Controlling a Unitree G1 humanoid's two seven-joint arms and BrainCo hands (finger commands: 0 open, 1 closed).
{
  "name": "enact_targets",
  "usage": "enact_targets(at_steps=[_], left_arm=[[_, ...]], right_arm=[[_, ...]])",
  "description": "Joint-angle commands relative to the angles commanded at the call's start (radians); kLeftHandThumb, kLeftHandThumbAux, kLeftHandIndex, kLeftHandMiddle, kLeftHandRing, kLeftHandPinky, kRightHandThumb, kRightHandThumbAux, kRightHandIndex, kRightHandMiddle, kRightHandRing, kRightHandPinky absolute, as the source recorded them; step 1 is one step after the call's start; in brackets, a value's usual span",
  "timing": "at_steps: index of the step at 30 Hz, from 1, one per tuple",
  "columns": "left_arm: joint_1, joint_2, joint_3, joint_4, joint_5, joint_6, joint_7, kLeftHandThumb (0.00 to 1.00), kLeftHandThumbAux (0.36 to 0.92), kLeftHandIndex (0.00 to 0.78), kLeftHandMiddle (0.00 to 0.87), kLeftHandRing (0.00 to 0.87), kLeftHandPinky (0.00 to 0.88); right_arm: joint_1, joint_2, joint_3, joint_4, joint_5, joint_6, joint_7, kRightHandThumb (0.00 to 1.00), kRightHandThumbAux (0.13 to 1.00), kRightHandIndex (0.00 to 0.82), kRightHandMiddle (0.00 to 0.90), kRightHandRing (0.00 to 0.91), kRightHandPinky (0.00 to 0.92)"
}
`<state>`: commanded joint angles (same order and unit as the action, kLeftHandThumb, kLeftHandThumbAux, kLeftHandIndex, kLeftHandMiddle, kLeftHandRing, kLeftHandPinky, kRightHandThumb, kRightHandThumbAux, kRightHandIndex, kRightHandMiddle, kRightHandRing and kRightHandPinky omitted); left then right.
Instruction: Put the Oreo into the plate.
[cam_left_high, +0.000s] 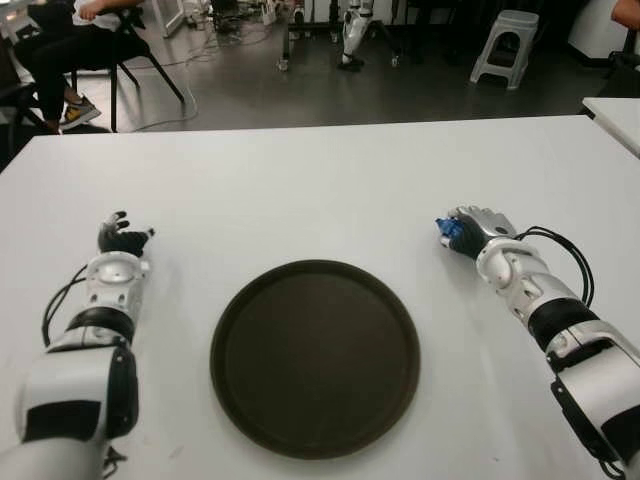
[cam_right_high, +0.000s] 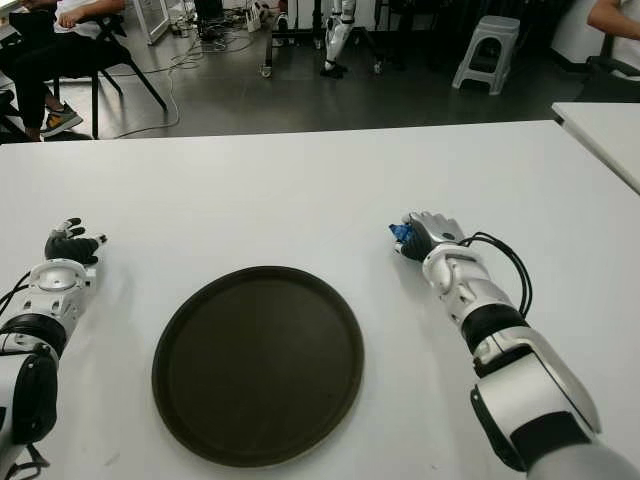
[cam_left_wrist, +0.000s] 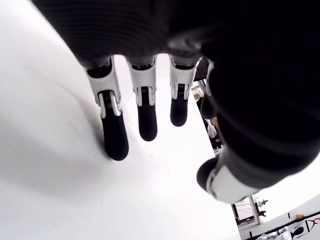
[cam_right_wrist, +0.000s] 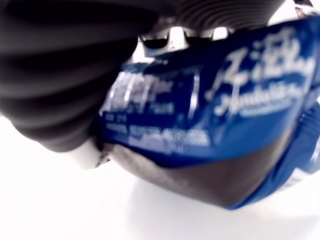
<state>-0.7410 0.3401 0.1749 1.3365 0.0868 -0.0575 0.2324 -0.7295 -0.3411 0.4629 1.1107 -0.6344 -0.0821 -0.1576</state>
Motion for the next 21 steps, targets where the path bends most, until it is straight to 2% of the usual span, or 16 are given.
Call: enact_targets(at_steps=[6,12,21], left_arm=[[0.002,-0.003,0.007,-0.001,-0.007,-0.007,-0.004,0.345,0.776,0.098,0.13,0.153,0.163],[0.003,-0.003,0.007,-0.001,-0.006,-0.013,-0.007,0.398,0.777,0.142,0.147,0.166,0.172],[0.003,-0.003,0.006,-0.001,-0.005,-0.012,-0.008,0.38,0.778,0.122,0.148,0.167,0.17]], right_arm=[[-0.005,0.001,-0.007,-0.001,0.002,-0.02,-0.01,0.844,0.676,0.417,0.582,0.752,0.747],[-0.022,0.005,-0.015,-0.012,0.007,-0.02,-0.005,0.843,0.677,0.415,0.573,0.756,0.753],[-0.032,0.016,-0.053,-0.114,0.031,-0.009,-0.021,0.846,0.675,0.418,0.573,0.777,0.769]])
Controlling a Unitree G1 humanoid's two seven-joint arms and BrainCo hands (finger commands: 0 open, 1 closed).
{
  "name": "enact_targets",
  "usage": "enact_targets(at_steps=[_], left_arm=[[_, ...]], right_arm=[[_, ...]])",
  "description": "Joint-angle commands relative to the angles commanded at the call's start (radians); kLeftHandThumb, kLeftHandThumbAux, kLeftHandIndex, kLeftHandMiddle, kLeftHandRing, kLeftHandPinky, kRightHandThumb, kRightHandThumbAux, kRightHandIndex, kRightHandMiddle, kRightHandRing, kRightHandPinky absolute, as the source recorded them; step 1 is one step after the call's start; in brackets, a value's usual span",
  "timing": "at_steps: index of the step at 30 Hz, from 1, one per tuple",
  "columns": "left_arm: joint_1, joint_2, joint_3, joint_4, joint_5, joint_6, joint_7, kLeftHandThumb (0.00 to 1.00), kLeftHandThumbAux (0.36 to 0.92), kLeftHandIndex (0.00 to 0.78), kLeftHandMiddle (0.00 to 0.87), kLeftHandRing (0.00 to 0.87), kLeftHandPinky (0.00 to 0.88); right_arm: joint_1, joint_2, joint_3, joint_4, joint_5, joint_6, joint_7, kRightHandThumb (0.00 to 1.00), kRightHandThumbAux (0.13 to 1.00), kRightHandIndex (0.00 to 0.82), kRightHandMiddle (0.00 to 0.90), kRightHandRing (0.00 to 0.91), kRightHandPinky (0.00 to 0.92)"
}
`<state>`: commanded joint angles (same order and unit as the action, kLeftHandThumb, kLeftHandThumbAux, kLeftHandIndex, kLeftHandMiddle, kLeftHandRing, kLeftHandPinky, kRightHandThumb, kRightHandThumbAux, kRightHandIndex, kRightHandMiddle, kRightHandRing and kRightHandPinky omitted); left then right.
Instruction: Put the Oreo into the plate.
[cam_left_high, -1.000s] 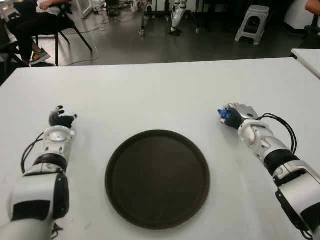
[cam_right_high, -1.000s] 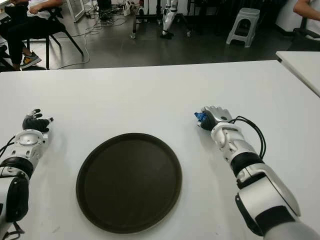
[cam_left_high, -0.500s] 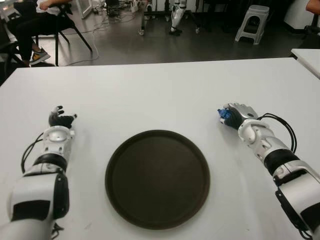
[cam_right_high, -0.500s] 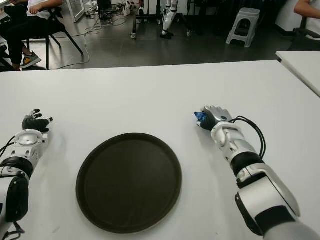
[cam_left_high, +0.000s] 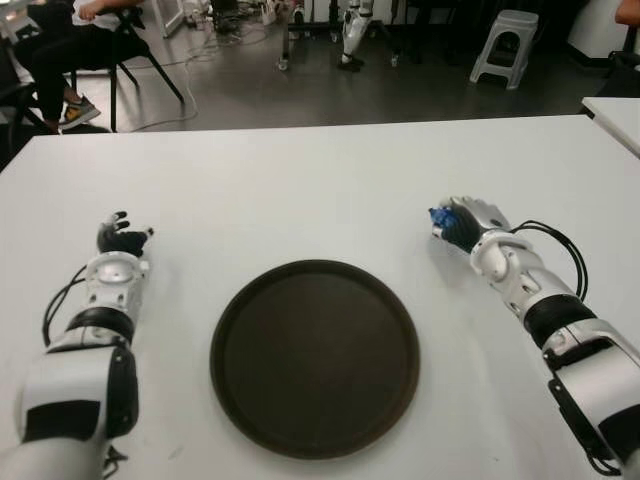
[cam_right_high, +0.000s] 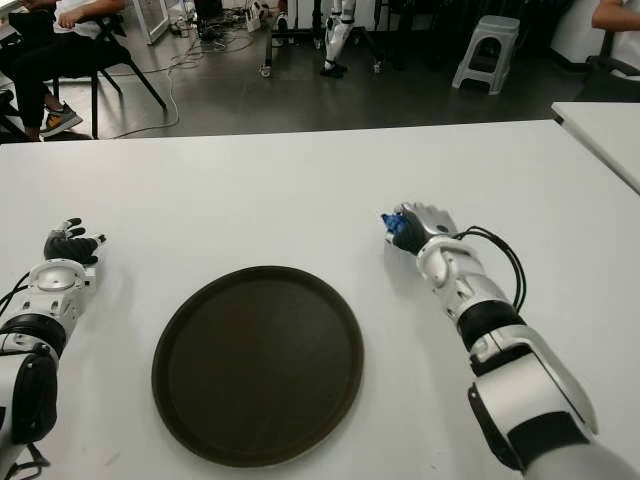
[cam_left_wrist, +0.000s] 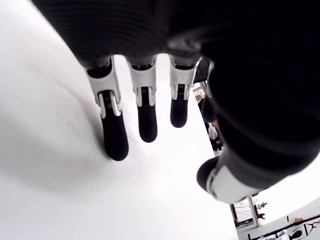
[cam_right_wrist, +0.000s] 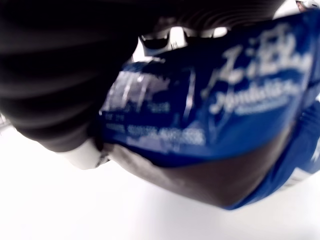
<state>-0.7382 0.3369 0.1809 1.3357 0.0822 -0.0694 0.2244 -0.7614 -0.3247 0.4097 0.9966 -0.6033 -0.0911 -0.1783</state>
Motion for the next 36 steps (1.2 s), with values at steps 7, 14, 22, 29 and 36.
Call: enact_targets(at_steps=[7,14,22,29,36], left_arm=[[-0.001,0.002,-0.005,0.001,0.005,0.004,-0.002,0.353,0.777,0.096,0.134,0.156,0.164],[0.0,0.001,-0.007,0.001,0.005,0.0,0.0,0.363,0.779,0.095,0.135,0.152,0.161],[-0.001,0.0,0.0,0.001,0.0,0.002,0.003,0.413,0.771,0.133,0.156,0.171,0.184],[-0.002,0.0,-0.002,0.002,0.002,0.006,0.003,0.388,0.769,0.116,0.142,0.16,0.152],[-0.001,0.001,-0.003,0.003,0.003,0.005,0.001,0.363,0.769,0.095,0.135,0.154,0.153]], right_arm=[[0.034,0.001,-0.038,-0.197,0.017,0.032,0.018,0.849,0.673,0.423,0.576,0.787,0.78],[0.083,0.013,-0.08,-0.372,0.043,0.072,0.04,0.849,0.672,0.424,0.573,0.795,0.787],[0.109,0.024,-0.113,-0.484,0.057,0.091,0.041,0.852,0.67,0.429,0.57,0.806,0.802],[0.126,0.033,-0.137,-0.573,0.075,0.117,0.069,0.853,0.67,0.428,0.567,0.806,0.797],[0.139,0.048,-0.16,-0.662,0.1,0.132,0.1,0.853,0.67,0.425,0.558,0.81,0.805]])
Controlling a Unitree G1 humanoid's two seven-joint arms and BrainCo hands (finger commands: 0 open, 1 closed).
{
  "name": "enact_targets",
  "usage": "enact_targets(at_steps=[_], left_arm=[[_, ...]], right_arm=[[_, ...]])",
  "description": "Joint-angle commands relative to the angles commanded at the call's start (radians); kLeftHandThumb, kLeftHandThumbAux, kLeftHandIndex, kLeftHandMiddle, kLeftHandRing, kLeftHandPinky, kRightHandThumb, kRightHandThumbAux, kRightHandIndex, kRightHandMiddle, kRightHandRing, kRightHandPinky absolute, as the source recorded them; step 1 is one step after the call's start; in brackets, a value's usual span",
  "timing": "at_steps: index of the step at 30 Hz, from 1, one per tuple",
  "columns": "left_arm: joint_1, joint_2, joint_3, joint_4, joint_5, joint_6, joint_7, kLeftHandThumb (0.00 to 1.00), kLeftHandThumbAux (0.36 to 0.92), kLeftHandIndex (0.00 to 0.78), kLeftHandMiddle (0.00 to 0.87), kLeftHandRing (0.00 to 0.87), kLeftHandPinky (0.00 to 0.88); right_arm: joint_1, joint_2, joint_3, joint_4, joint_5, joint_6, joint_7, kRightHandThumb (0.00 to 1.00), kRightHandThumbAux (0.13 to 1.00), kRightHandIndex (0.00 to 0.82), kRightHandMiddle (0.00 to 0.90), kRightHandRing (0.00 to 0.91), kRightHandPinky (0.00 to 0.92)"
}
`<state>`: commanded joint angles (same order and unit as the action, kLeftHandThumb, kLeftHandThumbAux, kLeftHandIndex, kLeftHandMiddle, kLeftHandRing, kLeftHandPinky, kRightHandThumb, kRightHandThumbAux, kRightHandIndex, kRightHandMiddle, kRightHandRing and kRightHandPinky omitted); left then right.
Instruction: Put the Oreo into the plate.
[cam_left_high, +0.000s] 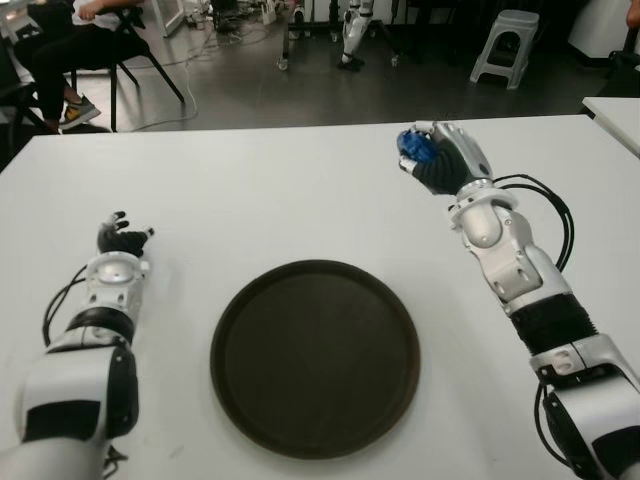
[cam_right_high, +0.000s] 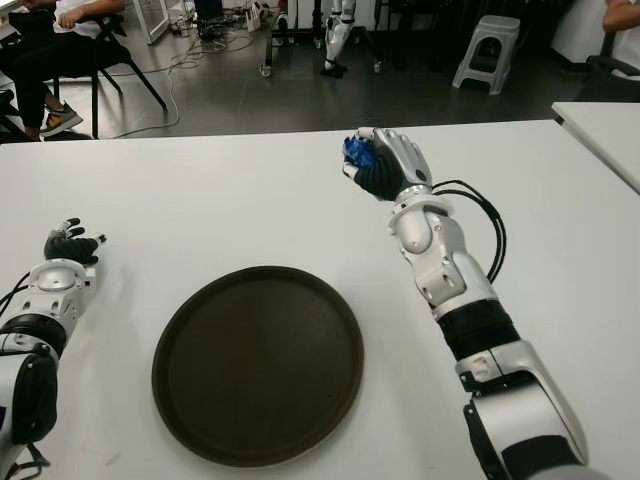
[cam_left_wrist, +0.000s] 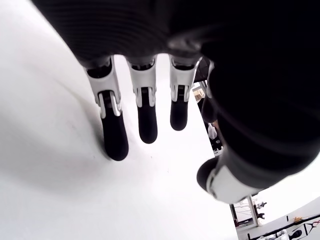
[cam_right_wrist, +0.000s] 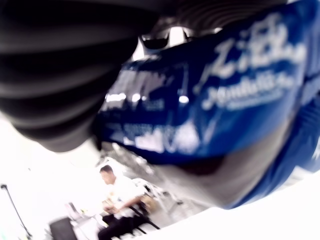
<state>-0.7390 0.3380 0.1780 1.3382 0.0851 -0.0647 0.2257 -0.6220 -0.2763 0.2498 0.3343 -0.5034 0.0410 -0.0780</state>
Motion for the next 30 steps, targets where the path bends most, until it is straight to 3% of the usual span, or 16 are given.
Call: enact_targets(at_steps=[15,17,21,27,30], left_arm=[[-0.001,0.003,0.003,0.0,-0.003,0.001,-0.005,0.353,0.792,0.097,0.14,0.158,0.169],[-0.001,0.003,0.002,0.0,-0.002,0.001,-0.005,0.363,0.789,0.1,0.142,0.159,0.172],[-0.001,0.003,0.001,0.0,0.0,0.001,-0.002,0.369,0.778,0.109,0.141,0.158,0.156],[-0.001,0.0,0.001,0.0,0.0,0.001,0.0,0.363,0.775,0.11,0.136,0.156,0.153],[0.0,-0.001,0.003,0.0,-0.003,0.003,-0.001,0.346,0.772,0.099,0.129,0.153,0.16]], right_arm=[[-0.007,0.046,-0.031,-0.06,0.068,-0.062,0.015,0.857,0.669,0.427,0.56,0.804,0.794],[-0.015,0.066,-0.023,-0.043,0.071,-0.072,0.012,0.857,0.668,0.429,0.561,0.805,0.795],[-0.027,0.137,0.009,0.021,0.08,-0.095,0.008,0.858,0.668,0.427,0.548,0.82,0.806],[-0.009,0.158,0.015,0.022,0.102,-0.11,0.053,0.859,0.668,0.43,0.547,0.823,0.81],[0.001,0.183,0.051,0.017,0.089,-0.117,0.075,0.857,0.67,0.422,0.543,0.835,0.825]])
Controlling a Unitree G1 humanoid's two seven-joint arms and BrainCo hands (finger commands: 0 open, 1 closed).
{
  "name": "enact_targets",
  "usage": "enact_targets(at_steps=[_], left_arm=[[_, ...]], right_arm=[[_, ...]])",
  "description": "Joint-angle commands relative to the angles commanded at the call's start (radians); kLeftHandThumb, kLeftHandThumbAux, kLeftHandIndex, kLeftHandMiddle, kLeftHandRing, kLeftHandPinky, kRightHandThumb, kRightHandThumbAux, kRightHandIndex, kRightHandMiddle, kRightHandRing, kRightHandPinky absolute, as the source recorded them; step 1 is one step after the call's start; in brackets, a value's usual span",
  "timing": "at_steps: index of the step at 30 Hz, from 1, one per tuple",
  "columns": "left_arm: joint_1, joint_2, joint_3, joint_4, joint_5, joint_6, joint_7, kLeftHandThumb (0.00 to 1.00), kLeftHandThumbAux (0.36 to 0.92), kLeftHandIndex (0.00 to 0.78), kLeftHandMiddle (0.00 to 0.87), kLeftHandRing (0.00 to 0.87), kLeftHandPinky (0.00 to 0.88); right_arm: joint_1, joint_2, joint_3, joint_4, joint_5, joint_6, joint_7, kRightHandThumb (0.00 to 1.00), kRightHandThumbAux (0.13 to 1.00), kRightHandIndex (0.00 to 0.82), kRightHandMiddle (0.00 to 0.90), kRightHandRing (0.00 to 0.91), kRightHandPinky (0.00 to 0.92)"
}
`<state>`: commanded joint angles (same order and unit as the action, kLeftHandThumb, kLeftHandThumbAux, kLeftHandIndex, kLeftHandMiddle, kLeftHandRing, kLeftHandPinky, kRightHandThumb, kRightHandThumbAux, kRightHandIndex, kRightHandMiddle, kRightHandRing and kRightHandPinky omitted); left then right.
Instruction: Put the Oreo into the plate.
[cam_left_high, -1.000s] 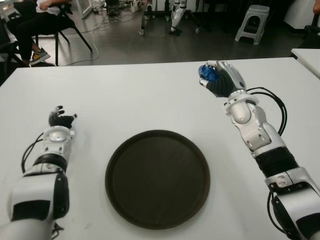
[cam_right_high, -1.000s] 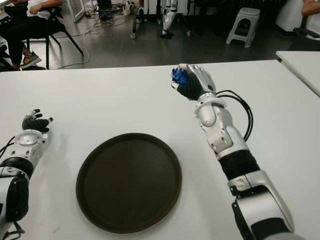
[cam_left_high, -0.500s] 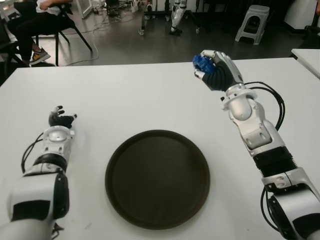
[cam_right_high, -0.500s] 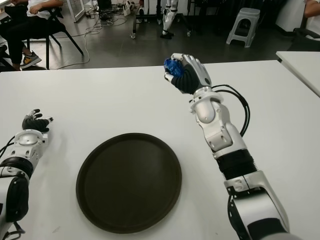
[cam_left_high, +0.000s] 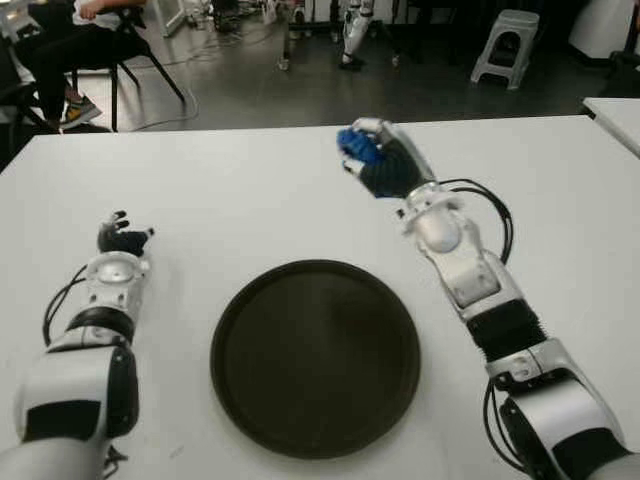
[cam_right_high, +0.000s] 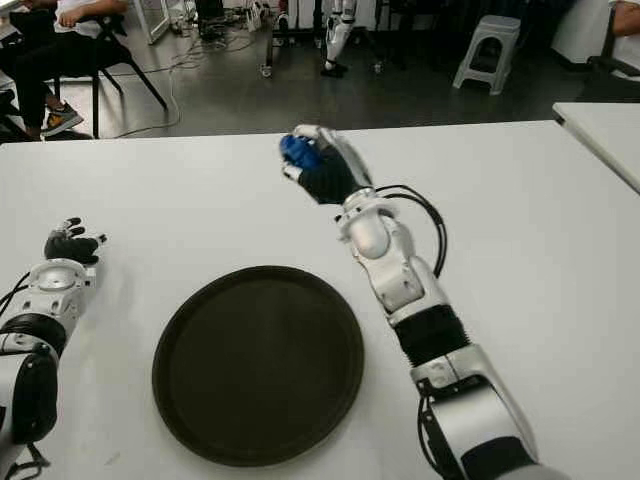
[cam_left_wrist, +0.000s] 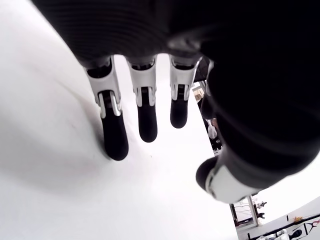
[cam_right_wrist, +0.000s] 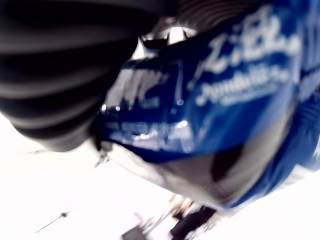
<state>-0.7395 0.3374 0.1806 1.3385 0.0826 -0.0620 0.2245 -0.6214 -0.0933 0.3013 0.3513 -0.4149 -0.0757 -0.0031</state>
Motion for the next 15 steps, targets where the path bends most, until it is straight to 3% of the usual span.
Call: enact_targets(at_steps=[15], left_arm=[[-0.002,-0.001,-0.006,0.0,0.007,0.001,0.0,0.366,0.784,0.09,0.132,0.154,0.175]], right_arm=[[0.085,0.005,0.071,-0.084,0.006,-0.026,0.133,0.852,0.677,0.404,0.529,0.844,0.834]])
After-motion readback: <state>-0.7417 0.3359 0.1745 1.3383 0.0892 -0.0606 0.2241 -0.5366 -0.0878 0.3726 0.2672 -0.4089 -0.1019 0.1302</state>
